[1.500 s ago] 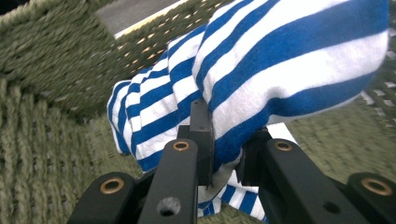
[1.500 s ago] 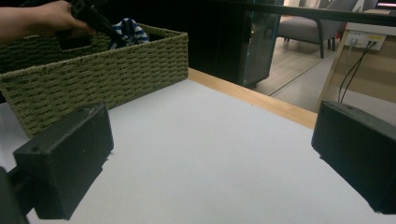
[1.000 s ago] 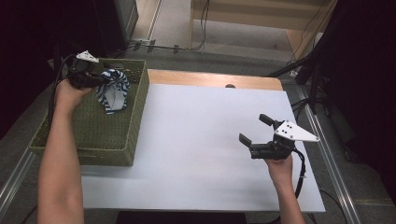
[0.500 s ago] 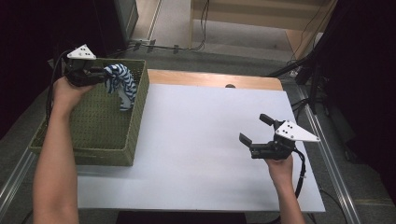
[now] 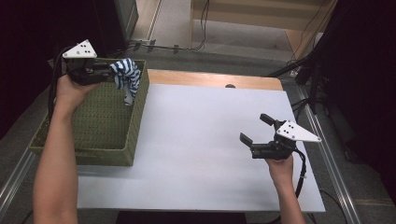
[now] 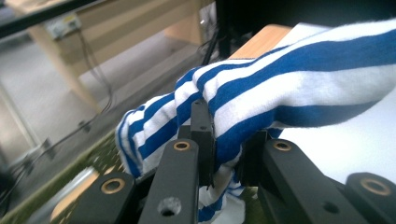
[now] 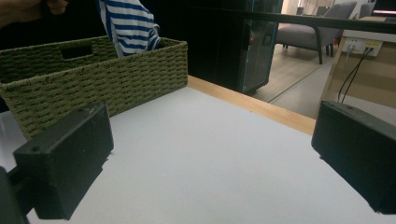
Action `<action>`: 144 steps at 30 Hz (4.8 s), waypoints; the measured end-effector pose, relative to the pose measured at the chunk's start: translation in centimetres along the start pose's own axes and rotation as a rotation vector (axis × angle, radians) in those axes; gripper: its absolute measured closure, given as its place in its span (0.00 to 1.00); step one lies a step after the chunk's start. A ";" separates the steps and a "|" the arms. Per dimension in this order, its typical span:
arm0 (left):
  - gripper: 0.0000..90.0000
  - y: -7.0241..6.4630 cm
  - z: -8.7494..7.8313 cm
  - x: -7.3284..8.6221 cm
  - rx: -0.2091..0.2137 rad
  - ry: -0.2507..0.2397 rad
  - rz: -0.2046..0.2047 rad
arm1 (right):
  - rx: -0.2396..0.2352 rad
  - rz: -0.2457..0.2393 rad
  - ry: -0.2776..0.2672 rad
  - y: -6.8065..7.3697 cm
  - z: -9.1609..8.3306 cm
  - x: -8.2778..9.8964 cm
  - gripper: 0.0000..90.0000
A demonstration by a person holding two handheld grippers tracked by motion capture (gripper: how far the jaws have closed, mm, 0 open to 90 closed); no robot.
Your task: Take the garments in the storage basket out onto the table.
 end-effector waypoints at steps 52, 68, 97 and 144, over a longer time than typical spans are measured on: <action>0.90 -16.2 11.3 -7.4 0.264 0.124 0.232 | -0.019 0.038 -0.070 -0.8 -1.7 -0.4 0.00; 0.90 -19.7 15.3 -7.8 0.348 0.107 0.197 | -0.022 0.046 -0.078 -1.0 -1.9 -0.4 0.00; 0.86 -24.2 22.5 -6.5 0.418 0.232 0.204 | -0.022 0.064 -0.081 -1.3 -2.1 -0.3 0.00; 0.00 -22.9 18.8 -6.9 0.382 0.120 0.072 | -0.016 0.080 -0.058 -1.8 -1.5 0.5 0.00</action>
Point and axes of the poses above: each handheld gripper's, and its own axes: z roughly forward along the jaws, x roughly out of its underside, y roughly to its left, the point moved 7 cm from there along z, roughly forward along the jaws, and after that the axes turned 13 degrees about y, right-handed, at the moved point
